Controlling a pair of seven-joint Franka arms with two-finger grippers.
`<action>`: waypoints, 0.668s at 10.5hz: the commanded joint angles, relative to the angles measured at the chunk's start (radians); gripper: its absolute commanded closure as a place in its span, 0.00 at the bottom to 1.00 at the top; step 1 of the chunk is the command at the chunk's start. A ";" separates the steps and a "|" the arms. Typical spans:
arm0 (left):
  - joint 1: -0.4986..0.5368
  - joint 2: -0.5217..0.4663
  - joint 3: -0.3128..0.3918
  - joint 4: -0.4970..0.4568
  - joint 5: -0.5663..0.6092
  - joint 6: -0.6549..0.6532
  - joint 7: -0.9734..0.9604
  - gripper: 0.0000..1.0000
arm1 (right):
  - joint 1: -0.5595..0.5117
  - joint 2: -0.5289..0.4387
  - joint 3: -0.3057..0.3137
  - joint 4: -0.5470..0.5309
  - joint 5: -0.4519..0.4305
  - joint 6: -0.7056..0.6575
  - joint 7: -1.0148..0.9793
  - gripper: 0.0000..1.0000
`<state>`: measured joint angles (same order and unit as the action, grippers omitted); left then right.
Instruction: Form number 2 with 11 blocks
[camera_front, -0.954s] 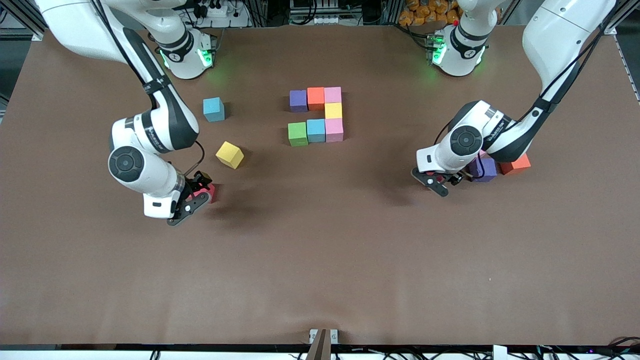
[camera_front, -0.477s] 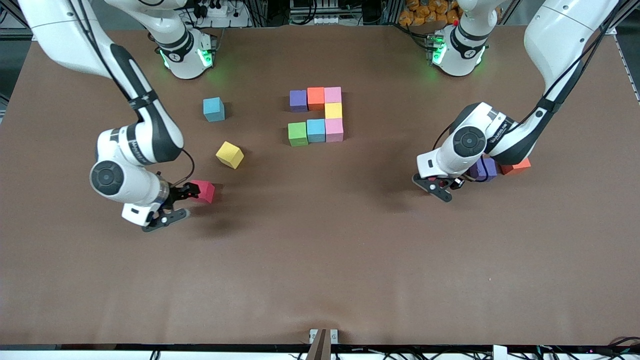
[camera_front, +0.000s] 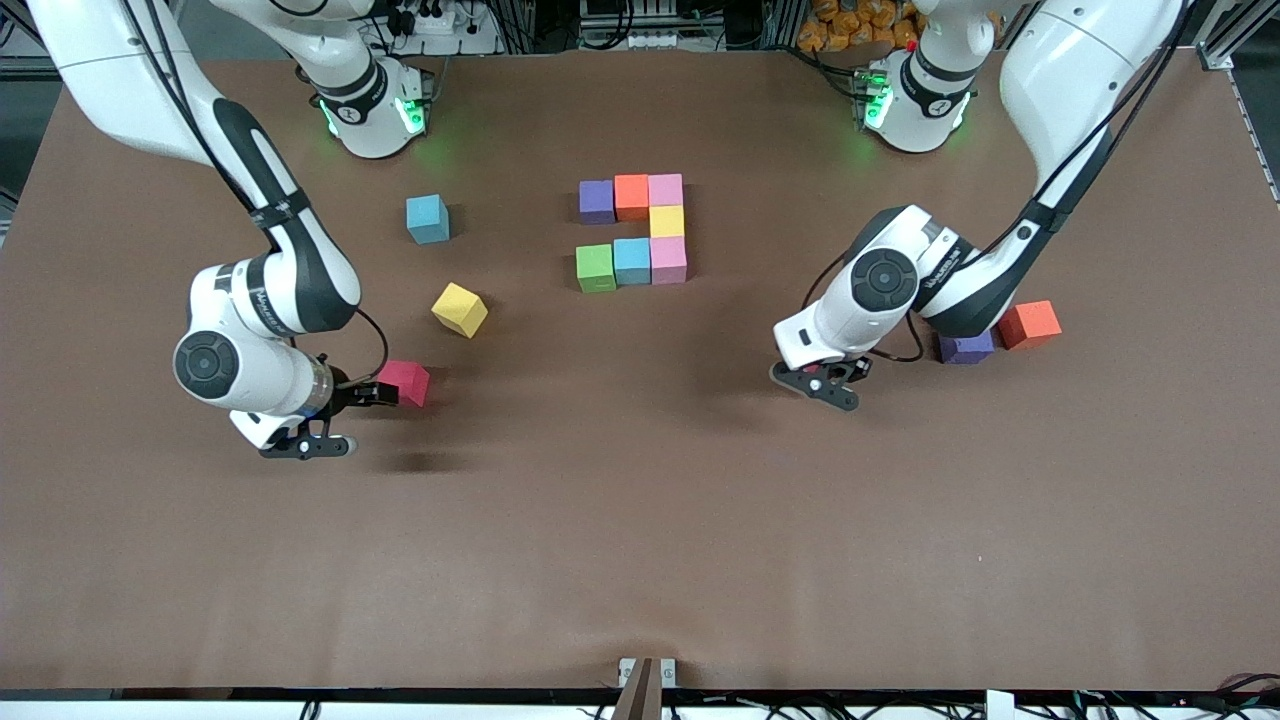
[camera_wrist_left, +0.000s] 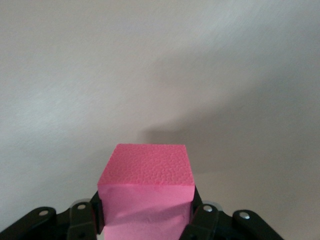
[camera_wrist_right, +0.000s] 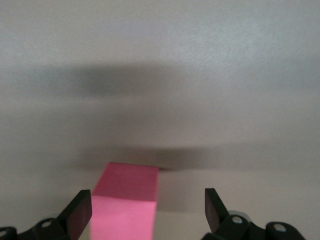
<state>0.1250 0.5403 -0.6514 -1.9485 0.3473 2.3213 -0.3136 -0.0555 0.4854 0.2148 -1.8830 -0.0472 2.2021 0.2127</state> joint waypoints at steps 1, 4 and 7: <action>-0.198 0.067 0.126 0.152 -0.077 -0.029 -0.096 0.54 | 0.025 0.009 0.008 -0.011 0.017 0.002 0.106 0.00; -0.543 0.148 0.387 0.363 -0.242 -0.091 -0.203 0.56 | 0.028 0.022 0.008 -0.034 0.018 0.001 0.106 0.00; -0.865 0.168 0.703 0.450 -0.532 -0.143 -0.241 0.57 | 0.026 0.053 0.008 -0.044 0.017 0.024 0.103 0.00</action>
<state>-0.6278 0.6775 -0.0673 -1.5701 -0.0894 2.2204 -0.5222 -0.0232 0.5218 0.2167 -1.9227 -0.0417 2.2086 0.3055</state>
